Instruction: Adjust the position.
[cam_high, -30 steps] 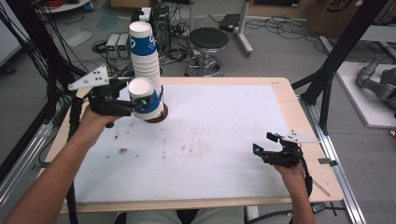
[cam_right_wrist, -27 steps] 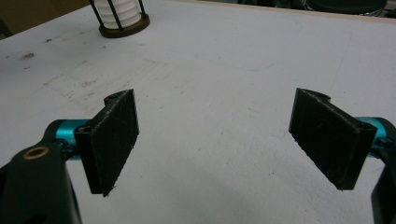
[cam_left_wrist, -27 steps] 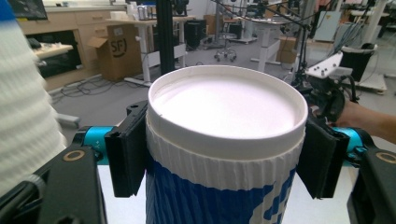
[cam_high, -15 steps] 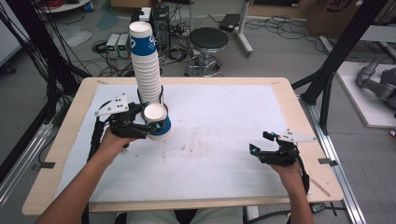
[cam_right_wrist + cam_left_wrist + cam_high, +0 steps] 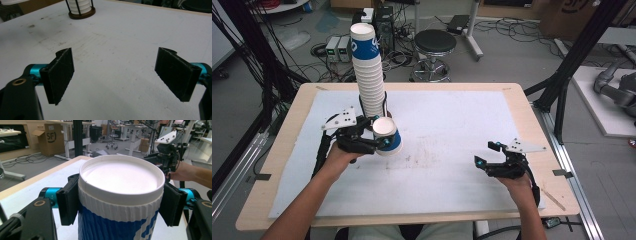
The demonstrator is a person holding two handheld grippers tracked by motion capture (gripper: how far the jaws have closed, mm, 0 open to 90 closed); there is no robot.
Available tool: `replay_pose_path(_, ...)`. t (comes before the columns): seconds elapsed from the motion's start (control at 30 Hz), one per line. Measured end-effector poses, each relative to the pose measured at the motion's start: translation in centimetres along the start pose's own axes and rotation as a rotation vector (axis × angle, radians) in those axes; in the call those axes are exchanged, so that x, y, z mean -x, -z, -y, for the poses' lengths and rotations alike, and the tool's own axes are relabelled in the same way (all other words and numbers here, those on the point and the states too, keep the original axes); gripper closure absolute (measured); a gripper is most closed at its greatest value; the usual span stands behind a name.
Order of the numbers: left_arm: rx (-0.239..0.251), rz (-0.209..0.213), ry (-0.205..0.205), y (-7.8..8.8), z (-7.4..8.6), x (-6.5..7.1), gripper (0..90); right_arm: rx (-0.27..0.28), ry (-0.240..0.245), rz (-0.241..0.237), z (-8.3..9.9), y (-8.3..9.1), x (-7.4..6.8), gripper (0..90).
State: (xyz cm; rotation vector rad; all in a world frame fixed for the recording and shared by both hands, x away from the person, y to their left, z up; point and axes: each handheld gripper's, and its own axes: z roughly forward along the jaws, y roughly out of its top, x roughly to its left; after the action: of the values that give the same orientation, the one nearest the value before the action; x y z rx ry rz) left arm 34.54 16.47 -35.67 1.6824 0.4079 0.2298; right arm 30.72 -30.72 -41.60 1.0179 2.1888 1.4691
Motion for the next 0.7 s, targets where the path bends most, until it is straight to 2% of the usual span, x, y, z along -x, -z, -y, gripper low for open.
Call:
replay_pose_path(0.27,-0.009,0.036,0.008,-1.2,0.7,0.1,28.5,0.017,0.026,-0.081,-0.6,-0.9,-1.3,16.1)
replay_pose_path(0.43,-0.002,0.064,0.007,-1.9,0.8,0.6,28.5,0.012,0.044,-0.177,-0.9,-1.7,-2.7,16.1)
replay_pose_path(0.5,-0.013,0.076,-0.003,-2.3,0.8,0.8,28.5,0.022,0.056,-0.21,-1.2,-2.2,-3.2,16.1)
replay_pose_path(0.7,-0.007,0.108,0.001,-2.9,0.9,1.2,28.5,0.052,0.099,-0.318,-2.3,-4.0,-4.9,16.1)
